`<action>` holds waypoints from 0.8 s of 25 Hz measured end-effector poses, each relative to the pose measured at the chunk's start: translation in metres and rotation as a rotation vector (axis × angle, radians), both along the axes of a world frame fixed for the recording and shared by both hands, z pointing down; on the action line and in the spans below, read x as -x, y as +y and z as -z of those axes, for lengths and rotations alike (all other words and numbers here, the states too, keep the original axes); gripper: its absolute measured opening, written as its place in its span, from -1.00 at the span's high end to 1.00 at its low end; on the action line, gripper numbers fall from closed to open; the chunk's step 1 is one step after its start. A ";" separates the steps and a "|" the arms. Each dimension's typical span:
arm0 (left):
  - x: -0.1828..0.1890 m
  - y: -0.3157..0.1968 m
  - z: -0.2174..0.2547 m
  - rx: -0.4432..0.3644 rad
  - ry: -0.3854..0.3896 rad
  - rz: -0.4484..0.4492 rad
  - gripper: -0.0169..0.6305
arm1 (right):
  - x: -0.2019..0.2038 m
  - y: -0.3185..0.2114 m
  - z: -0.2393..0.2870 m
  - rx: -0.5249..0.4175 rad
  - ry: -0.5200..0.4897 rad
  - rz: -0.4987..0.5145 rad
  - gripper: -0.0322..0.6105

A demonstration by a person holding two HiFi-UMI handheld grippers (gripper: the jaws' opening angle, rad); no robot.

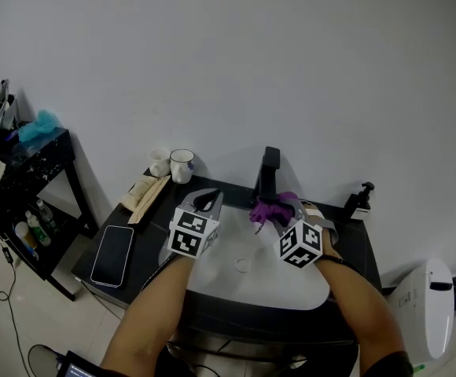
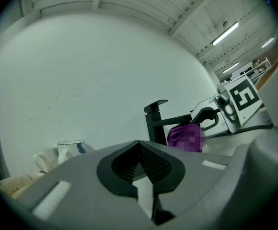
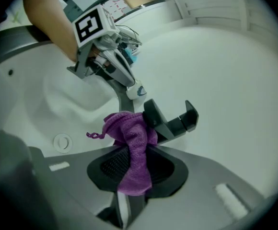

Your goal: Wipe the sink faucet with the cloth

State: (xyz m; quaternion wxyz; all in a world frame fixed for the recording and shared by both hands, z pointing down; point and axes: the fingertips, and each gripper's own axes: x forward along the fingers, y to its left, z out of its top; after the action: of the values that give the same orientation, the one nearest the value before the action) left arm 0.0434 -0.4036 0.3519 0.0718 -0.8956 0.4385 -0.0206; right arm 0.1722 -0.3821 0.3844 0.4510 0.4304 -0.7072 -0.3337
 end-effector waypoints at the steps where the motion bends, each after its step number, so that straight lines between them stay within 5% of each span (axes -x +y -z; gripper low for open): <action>1: -0.001 -0.001 0.000 -0.002 -0.002 -0.002 0.90 | 0.001 -0.007 0.001 -0.015 -0.009 -0.007 0.60; 14: -0.009 -0.008 0.007 -0.021 0.028 -0.032 0.90 | 0.008 -0.060 -0.001 -0.088 0.027 -0.047 0.61; 20: -0.008 -0.008 0.006 -0.019 0.019 -0.030 0.90 | 0.010 -0.061 -0.016 0.000 0.070 -0.044 0.62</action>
State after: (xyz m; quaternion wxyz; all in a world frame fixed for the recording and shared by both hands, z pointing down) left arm 0.0518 -0.4119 0.3460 0.0765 -0.9016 0.4258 -0.0070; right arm 0.1619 -0.4427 0.4007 0.4825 0.4338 -0.6814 -0.3386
